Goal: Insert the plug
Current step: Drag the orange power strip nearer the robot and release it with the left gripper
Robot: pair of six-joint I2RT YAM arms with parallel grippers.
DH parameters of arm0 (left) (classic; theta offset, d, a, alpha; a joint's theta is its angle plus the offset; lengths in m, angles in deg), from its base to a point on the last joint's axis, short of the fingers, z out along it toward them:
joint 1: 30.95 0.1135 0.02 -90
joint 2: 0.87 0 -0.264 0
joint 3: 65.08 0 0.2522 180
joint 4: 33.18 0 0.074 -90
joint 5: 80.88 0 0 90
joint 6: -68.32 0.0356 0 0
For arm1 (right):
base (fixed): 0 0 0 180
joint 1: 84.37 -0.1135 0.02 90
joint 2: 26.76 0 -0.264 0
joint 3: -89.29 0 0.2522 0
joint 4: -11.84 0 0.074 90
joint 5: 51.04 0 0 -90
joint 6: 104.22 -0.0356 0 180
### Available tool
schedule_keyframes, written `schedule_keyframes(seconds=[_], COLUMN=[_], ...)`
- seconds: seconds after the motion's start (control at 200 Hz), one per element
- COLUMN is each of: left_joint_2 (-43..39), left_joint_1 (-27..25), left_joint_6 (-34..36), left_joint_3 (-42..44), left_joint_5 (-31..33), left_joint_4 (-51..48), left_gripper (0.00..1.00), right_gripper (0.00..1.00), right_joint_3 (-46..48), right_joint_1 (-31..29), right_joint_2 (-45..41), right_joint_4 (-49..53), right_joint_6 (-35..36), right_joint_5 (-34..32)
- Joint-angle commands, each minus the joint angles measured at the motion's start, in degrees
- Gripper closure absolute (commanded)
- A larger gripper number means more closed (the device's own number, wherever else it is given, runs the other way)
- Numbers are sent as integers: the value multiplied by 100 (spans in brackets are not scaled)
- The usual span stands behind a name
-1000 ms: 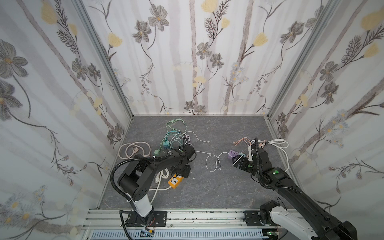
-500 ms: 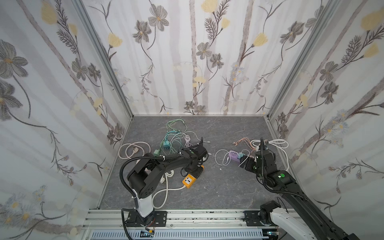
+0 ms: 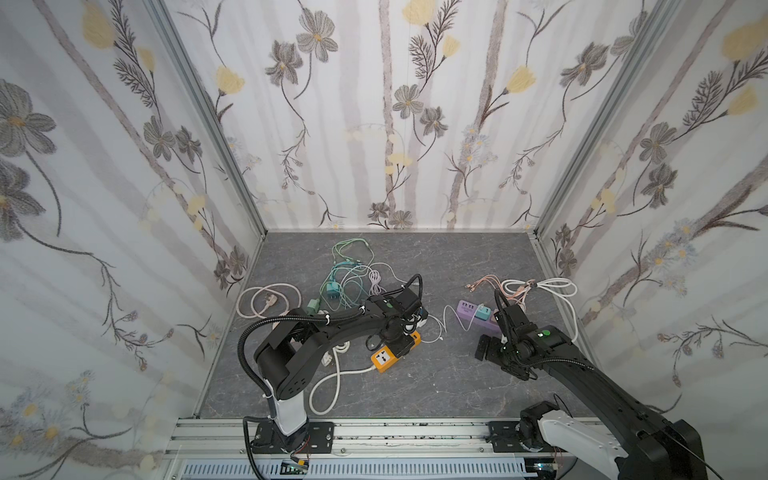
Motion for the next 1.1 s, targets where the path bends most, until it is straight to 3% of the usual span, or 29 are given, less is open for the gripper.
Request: schedule_keyframes(seconds=[0.0, 0.1, 0.24, 0.4, 0.475, 0.785, 0.949, 1.094], left_joint_2=[-97, -163, -313, 134, 368, 674, 851, 596], left_joint_1=[-47, -215, -537, -810, -924, -1070, -1149, -1120], left_joint_6=[301, 930, 2059, 2967, 3254, 3759, 3796, 3389], left_joint_3=[167, 311, 555, 164, -59, -530, -876, -863], left_joint_5=[-223, -509, -431, 112, 304, -127, -380, -126], left_joint_4=[299, 515, 862, 115, -137, 21, 32, 91], left_gripper=[47, 47, 44, 42, 42, 44, 43, 18], right_gripper=[1, 1, 1, 0, 1, 1, 1, 0], right_joint_3=[-226, -246, -232, -159, 46, 254, 321, 330], right_joint_1=[-20, -7, 55, 143, 263, 400, 403, 401], right_joint_2=[-505, -1008, -1279, -1754, -2006, -2192, -2031, -1876], right_joint_4=[152, -219, -524, -906, -1392, -1805, -2435, -2891], right_joint_6=[-242, -147, 224, 484, 854, 1153, 1522, 1918], right_joint_5=[-490, -815, -959, -1184, -865, -906, -401, 208])
